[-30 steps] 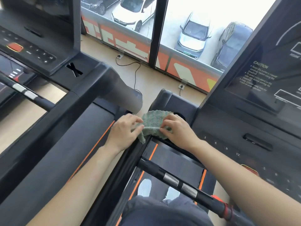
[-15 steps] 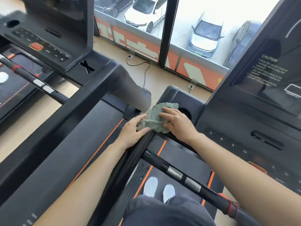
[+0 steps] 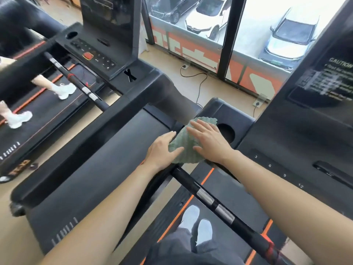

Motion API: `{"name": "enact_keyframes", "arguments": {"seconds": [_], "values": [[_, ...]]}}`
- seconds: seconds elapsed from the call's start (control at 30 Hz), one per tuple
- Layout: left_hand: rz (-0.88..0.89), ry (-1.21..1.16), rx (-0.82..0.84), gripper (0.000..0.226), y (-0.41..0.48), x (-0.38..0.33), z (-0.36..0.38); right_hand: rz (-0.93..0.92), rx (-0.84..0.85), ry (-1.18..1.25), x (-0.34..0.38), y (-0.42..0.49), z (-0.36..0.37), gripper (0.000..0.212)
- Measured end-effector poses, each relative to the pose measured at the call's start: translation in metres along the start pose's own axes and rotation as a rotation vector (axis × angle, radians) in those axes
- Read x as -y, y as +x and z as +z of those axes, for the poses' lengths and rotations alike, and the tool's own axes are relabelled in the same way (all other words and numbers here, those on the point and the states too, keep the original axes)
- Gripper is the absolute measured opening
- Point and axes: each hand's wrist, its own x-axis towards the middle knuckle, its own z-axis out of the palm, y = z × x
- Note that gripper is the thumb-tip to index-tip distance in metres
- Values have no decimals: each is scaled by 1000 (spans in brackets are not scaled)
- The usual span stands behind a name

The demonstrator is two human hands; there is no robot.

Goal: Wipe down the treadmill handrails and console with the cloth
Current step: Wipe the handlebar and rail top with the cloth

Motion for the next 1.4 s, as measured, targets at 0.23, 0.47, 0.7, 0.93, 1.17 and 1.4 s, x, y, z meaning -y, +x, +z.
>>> {"name": "enact_keyframes", "arguments": {"seconds": [0.23, 0.47, 0.7, 0.93, 1.17, 1.4], "values": [[-87, 160, 86, 86, -12, -9, 22, -240, 153, -130, 2, 41, 4, 70], [-175, 264, 24, 86, -75, 26, 15, -386, 150, -148, 47, 33, 37, 70], [-195, 336, -34, 86, -136, 63, 10, -443, 143, -140, 105, 9, 61, 78], [-175, 308, -127, 87, -222, 126, 4, -489, 109, -156, 189, -21, 98, 80], [-125, 281, -304, 87, -316, 191, -2, -472, 78, -124, 285, -59, 143, 81], [-136, 217, -489, 88, -391, 247, -2, -463, 61, -106, 365, -91, 178, 77]]}}
